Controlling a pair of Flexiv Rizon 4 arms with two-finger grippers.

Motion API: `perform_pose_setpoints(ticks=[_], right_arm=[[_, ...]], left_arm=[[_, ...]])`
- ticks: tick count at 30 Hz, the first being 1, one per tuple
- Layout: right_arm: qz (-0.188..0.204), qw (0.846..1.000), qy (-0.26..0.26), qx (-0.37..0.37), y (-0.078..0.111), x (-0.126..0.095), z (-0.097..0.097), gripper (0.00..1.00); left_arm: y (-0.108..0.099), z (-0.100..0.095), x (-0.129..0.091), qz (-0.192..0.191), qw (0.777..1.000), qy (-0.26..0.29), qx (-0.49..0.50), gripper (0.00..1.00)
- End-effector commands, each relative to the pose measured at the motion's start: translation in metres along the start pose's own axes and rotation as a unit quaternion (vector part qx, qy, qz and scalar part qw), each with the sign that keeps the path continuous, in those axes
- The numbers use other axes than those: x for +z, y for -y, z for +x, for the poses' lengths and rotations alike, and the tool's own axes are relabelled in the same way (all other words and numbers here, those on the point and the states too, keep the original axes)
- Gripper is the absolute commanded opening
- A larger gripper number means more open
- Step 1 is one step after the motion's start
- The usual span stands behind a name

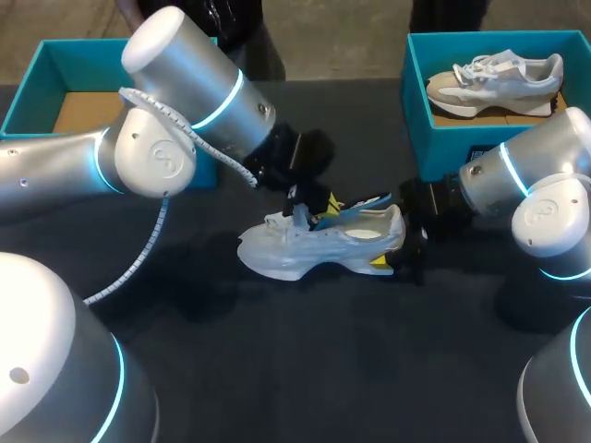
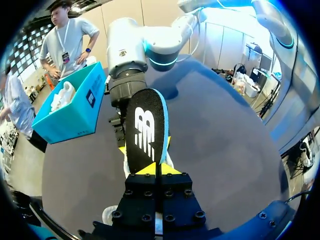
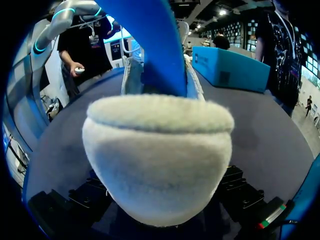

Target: Take the shoe out of the shoebox, open the shoe tongue, remove and reinsert the insole, then place the shoe into the shoebox

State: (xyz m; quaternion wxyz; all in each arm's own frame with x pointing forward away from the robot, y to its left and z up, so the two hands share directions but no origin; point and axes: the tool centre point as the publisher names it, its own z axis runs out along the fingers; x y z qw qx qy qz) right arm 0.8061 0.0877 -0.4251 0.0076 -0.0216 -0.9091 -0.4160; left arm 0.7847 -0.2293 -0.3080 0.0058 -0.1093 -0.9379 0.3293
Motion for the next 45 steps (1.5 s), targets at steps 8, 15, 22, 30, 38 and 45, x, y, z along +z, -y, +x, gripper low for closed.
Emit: perform_pose_setpoints(ticks=[8, 15, 22, 30, 38, 45], right_arm=[[0.001, 1.0, 0.0, 0.0, 0.0, 0.001, 0.0, 0.0], [0.001, 1.0, 0.0, 0.0, 0.0, 0.001, 0.0, 0.0], [0.001, 1.0, 0.0, 0.0, 0.0, 0.001, 0.0, 0.0], [0.001, 1.0, 0.0, 0.0, 0.0, 0.001, 0.0, 0.0], [0.001, 1.0, 0.0, 0.0, 0.0, 0.001, 0.0, 0.0], [0.001, 1.0, 0.0, 0.0, 0.0, 0.001, 0.0, 0.0]], left_arm=[[0.012, -0.001, 0.005, 0.001, 0.999, 0.022, -0.033, 0.0], [0.013, 0.001, 0.006, -0.005, 0.999, 0.028, -0.034, 0.53], [0.015, 0.008, 0.004, -0.023, 0.998, 0.062, -0.009, 0.78], [0.014, 0.01, 0.007, -0.026, 0.994, 0.104, 0.001, 0.75], [0.014, 0.004, 0.015, -0.039, 0.991, 0.123, 0.013, 0.56], [0.012, -0.001, 0.022, -0.036, 0.991, 0.126, 0.01, 0.44]])
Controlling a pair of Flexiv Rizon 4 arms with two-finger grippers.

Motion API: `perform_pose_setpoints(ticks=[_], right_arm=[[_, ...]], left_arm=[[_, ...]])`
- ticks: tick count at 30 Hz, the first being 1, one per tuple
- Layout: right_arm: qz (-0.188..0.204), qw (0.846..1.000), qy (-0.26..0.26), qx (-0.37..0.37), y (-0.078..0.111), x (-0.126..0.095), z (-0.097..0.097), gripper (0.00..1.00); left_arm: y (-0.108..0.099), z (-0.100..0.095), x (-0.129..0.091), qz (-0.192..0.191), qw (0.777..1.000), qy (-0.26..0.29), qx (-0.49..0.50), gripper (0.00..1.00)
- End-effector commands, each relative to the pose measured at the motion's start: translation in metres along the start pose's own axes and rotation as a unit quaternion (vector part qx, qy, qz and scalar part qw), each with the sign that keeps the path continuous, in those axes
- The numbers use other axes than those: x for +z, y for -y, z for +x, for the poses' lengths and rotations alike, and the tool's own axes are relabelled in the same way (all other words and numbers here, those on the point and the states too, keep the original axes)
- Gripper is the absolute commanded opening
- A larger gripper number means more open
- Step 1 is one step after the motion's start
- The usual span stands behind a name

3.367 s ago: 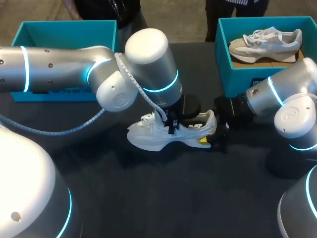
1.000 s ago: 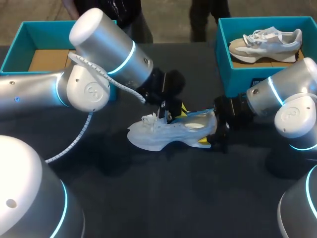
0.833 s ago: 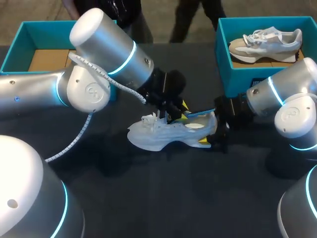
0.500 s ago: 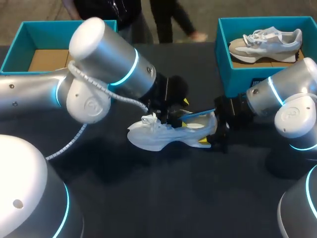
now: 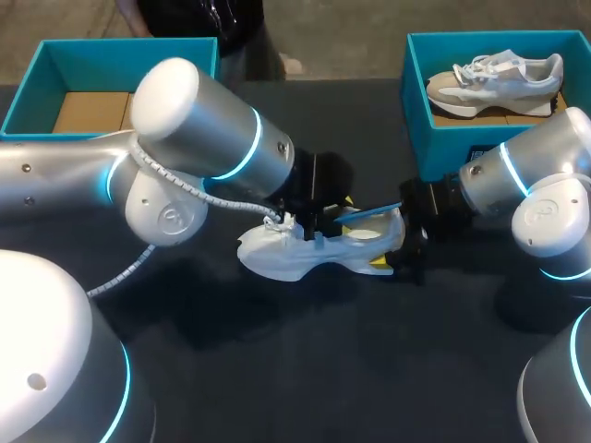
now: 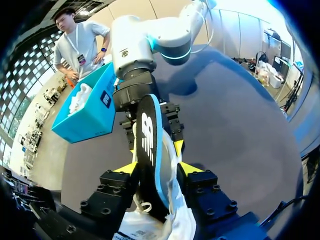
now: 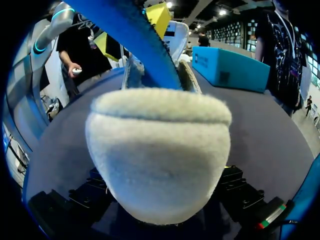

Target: Take the shoe out of the shoebox, open the shoe tongue, remove and reinsert the insole, then place the shoe into the shoebox

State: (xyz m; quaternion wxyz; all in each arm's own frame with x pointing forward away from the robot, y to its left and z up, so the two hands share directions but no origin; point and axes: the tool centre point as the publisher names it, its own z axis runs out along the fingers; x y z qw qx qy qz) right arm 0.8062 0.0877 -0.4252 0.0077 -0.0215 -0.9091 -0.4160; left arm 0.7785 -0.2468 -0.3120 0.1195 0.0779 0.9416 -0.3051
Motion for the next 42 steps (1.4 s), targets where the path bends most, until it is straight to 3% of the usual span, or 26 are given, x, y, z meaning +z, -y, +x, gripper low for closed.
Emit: perform_pose_setpoints(ticks=[1, 7, 10, 11, 30, 42], right_arm=[[0.001, 1.0, 0.0, 0.0, 0.0, 0.001, 0.0, 0.0], [0.001, 1.0, 0.0, 0.0, 0.0, 0.001, 0.0, 0.0], [0.001, 1.0, 0.0, 0.0, 0.0, 0.001, 0.0, 0.0], [0.001, 1.0, 0.0, 0.0, 0.0, 0.001, 0.0, 0.0], [0.001, 1.0, 0.0, 0.0, 0.0, 0.001, 0.0, 0.0], [0.001, 1.0, 0.0, 0.0, 0.0, 0.001, 0.0, 0.0]], left_arm=[[0.0, -0.002, 0.009, 0.001, 1.0, 0.0, -0.002, 0.44], [-0.001, -0.003, 0.013, 0.003, 1.0, -0.006, -0.006, 0.26], [-0.001, -0.003, 0.014, 0.007, 1.0, -0.009, -0.011, 0.02], [-0.001, -0.003, 0.015, 0.007, 1.0, -0.01, -0.012, 0.0], [0.029, -0.004, -0.012, 0.07, 0.995, -0.064, -0.03, 0.0], [0.053, -0.007, -0.049, 0.089, 0.992, -0.073, -0.049, 0.0]])
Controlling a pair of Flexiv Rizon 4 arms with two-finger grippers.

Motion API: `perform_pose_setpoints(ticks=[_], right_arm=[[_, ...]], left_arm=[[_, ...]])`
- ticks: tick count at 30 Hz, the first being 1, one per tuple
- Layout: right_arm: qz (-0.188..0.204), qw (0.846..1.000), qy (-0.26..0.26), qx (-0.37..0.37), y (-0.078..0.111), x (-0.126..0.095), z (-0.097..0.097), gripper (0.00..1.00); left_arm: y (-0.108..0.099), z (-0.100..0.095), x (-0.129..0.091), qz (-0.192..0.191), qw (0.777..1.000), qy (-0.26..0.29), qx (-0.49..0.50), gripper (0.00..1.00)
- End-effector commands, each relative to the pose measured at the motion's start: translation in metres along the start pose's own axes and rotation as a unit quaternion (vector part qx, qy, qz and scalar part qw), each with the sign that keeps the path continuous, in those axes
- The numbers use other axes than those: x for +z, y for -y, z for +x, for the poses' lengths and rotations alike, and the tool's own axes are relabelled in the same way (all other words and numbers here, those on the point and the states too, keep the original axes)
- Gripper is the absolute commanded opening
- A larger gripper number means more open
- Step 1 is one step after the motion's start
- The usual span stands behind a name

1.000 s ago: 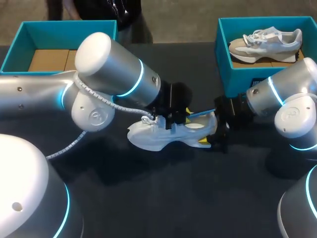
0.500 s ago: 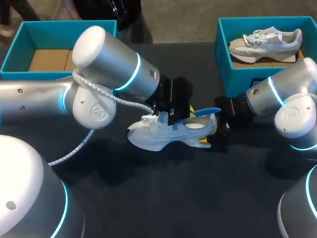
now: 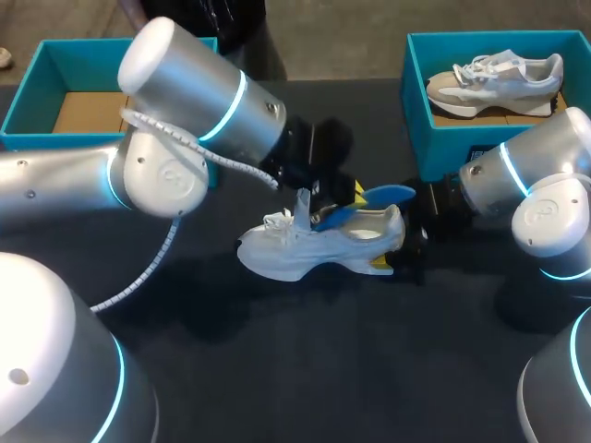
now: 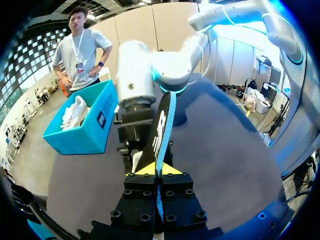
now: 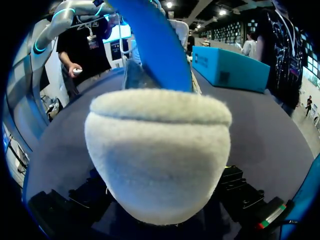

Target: Take the shoe out of the shoebox, open the shoe tongue, remove and reinsert the insole, then place the shoe into the shoebox

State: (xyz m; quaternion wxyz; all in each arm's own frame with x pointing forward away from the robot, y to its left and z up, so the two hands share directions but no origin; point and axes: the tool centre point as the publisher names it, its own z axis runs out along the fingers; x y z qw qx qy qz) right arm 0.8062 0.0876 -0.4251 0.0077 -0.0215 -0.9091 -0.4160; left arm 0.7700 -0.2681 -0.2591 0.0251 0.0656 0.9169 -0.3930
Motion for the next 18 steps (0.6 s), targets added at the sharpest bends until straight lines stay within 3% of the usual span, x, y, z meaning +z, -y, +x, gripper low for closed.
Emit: perform_pose_setpoints(ticks=[1, 18], right_arm=[[0.001, 1.0, 0.0, 0.0, 0.0, 0.001, 0.0, 0.0], [0.001, 1.0, 0.0, 0.0, 0.0, 0.001, 0.0, 0.0]], left_arm=[[0.012, 0.004, -0.021, 0.001, 1.0, -0.002, -0.005, 0.0], [0.057, 0.014, -0.068, 0.087, 0.989, -0.115, -0.038, 0.0]])
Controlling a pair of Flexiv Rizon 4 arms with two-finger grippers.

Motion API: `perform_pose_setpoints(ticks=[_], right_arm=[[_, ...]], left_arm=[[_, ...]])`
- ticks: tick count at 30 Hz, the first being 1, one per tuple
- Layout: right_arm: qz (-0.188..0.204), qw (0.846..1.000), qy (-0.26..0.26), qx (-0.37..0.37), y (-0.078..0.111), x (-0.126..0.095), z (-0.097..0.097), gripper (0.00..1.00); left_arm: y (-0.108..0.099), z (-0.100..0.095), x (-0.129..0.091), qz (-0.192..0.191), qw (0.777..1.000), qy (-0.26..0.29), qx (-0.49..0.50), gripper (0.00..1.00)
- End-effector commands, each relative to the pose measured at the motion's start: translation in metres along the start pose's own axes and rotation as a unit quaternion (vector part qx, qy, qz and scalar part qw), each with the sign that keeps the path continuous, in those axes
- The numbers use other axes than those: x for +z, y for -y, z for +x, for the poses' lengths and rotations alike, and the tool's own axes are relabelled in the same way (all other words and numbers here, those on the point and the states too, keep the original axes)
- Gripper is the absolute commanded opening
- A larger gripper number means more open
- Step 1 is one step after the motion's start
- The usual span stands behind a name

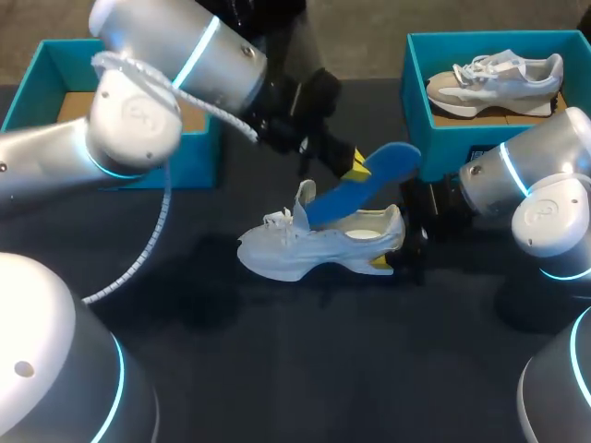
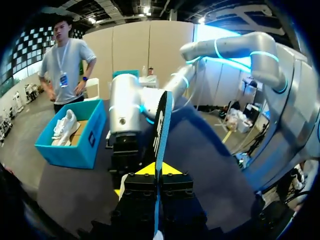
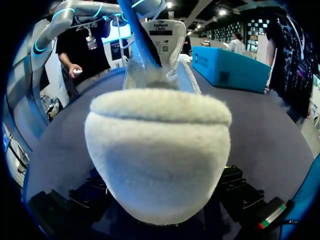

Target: Take the shoe out of the shoebox, open the shoe tongue, remove and reinsert the insole, then place the shoe into the shoebox

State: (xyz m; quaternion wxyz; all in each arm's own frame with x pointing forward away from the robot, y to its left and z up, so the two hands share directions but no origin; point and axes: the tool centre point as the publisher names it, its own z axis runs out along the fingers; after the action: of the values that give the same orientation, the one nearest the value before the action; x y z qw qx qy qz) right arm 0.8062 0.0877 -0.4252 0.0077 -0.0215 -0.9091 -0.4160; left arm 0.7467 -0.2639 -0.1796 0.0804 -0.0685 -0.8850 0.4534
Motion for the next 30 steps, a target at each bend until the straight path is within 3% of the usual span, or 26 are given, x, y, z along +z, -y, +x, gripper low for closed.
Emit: perform_pose_setpoints(ticks=[1, 15, 23, 30], right_arm=[[0.001, 1.0, 0.0, 0.0, 0.0, 0.001, 0.0, 0.0], [0.001, 1.0, 0.0, 0.0, 0.0, 0.001, 0.0, 0.0], [0.001, 1.0, 0.0, 0.0, 0.0, 0.001, 0.0, 0.0], [0.001, 1.0, 0.0, 0.0, 0.0, 0.001, 0.0, 0.0]], left_arm=[[0.003, 0.002, -0.014, 0.027, 0.999, -0.032, -0.005, 0.0], [0.024, 0.027, -0.042, 0.164, 0.984, -0.073, -0.015, 0.0], [0.036, 0.044, -0.058, 0.191, 0.978, -0.085, -0.027, 0.0], [0.04, 0.048, -0.063, 0.185, 0.979, -0.087, -0.02, 0.0]])
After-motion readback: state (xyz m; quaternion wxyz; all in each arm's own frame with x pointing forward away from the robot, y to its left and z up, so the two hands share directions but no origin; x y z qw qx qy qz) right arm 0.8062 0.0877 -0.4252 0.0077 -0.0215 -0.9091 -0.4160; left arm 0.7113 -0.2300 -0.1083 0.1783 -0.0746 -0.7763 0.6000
